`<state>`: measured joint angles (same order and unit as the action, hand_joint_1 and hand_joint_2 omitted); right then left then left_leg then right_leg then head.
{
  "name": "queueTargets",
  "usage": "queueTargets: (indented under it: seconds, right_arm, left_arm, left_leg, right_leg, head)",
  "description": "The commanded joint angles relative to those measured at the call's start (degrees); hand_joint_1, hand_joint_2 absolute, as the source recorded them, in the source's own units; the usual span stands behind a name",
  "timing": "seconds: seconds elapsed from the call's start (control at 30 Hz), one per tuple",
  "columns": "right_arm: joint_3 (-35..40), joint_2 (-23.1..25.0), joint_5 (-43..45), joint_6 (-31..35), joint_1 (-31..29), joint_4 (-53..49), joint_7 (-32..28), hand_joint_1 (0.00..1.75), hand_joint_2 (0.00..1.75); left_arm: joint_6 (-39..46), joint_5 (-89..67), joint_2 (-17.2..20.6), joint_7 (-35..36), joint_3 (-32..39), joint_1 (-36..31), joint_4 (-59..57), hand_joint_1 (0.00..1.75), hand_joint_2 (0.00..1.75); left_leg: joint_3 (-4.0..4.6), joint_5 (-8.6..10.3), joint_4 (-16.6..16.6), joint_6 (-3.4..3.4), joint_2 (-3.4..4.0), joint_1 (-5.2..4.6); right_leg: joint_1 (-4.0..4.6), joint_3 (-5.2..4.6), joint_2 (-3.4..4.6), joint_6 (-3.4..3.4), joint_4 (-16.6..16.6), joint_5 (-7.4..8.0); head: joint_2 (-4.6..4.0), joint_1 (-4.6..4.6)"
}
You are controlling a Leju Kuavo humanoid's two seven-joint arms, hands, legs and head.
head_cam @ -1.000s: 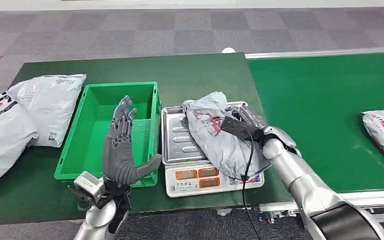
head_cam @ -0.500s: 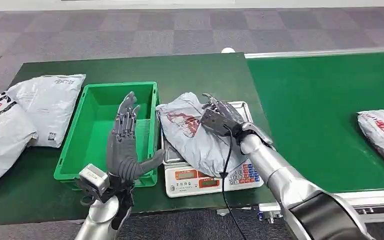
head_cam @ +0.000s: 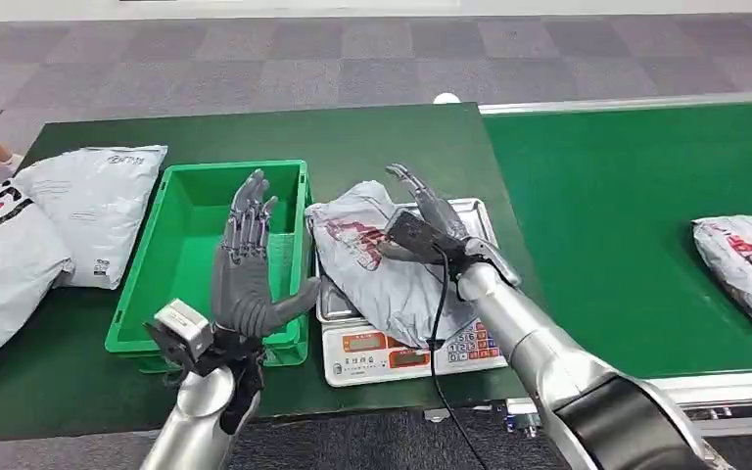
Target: Moved the parcel from conveyor to table for the left to box.
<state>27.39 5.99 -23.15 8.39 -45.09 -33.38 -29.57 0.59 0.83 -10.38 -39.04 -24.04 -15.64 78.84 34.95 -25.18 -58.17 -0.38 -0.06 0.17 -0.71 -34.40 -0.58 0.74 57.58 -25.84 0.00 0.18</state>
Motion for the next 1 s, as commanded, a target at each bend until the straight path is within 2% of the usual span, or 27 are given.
queueTargets:
  seconds: [0.03, 0.13, 0.2, 0.3, 0.33, 0.5, 0.77, 1.0]
  right_arm:
    - [-5.2, -1.7, -0.5, 4.7, 4.7, -11.5, -3.0, 0.0, 1.75]
    - [-9.0, -5.0, -0.3, 7.7, 13.0, -31.8, -3.5, 0.0, 1.75]
    - [-13.8, -5.5, 1.3, 9.7, 20.2, -45.8, -4.0, 0.0, 1.75]
    - [-20.6, -4.0, 3.8, 11.2, 30.7, -58.0, -6.0, 0.0, 1.75]
    - [-21.5, -3.9, 4.7, 11.0, 32.5, -59.1, -7.2, 0.0, 1.75]
    - [-24.5, -1.2, 2.7, 12.3, 36.9, -60.2, -9.5, 0.0, 1.75]
    - [-26.4, 0.3, 0.6, 11.2, 39.2, -62.5, -9.0, 0.0, 1.75]
    - [-26.6, 0.6, 0.2, 11.2, 39.0, -62.3, -9.1, 0.0, 1.75]
  left_arm:
    - [-1.4, 0.4, 0.6, 0.1, 3.0, -2.5, -5.3, 0.0, 1.75]
    - [-2.6, 0.8, 0.5, 0.0, 4.1, -4.7, -8.8, 0.0, 1.75]
    - [-3.3, 1.4, 0.6, 0.4, 4.6, -5.8, -10.7, 0.0, 1.75]
    - [-4.9, 1.9, 0.5, 1.2, 4.7, -6.4, -12.4, 0.0, 1.75]
    - [-5.1, 1.9, 0.4, 1.2, 4.8, -6.3, -12.5, 0.0, 1.75]
    - [-5.1, 1.5, 0.4, 1.8, 4.5, -5.9, -12.6, 0.0, 1.75]
    - [-7.1, -0.7, 0.2, 5.2, 3.3, -7.6, -15.8, 0.0, 1.75]
    - [-7.1, -1.0, -0.3, 5.0, 3.7, -8.5, -17.8, 0.0, 1.75]
  left_leg:
    - [-0.11, 0.0, 0.1, 0.0, -0.01, 0.01]
    - [-0.21, 0.05, 0.2, -0.02, -0.22, 0.04]
    - [-0.1, 0.04, 0.1, -0.01, -0.4, 0.04]
    - [-0.05, 0.03, 0.1, -0.01, -0.43, 0.03]
    - [-0.16, 0.03, 0.2, -0.02, -0.58, 0.05]
    - [-0.12, -0.13, 0.1, -0.03, -0.37, 0.02]
    - [-0.13, -0.15, 0.1, -0.04, -0.16, 0.02]
    - [-0.12, -0.15, 0.1, -0.03, -0.07, -0.01]
  right_leg:
    - [0.01, 0.12, 0.02, -0.02, -0.1, 0.0]
    - [0.04, 0.29, -0.18, -0.05, -0.2, -0.01]
    - [0.04, 0.21, -0.35, -0.03, -0.2, -0.06]
    - [0.03, 0.16, -0.4, -0.03, -0.1, -0.08]
    - [0.05, 0.33, -0.53, -0.04, -0.2, -0.12]
    - [0.03, 0.24, -0.32, -0.06, -0.2, -0.15]
    - [0.02, 0.15, -0.14, -0.12, -0.1, -0.14]
    - [-0.01, 0.11, -0.02, -0.11, -0.1, -0.12]
  head:
    - [0.0, -0.02]
    - [-0.02, -0.02]
    - [0.0, -0.02]
    - [0.0, 0.0]
    - [0.0, -0.02]
    - [0.0, -0.02]
    - [-0.02, 0.0]
    - [-0.02, -0.02]
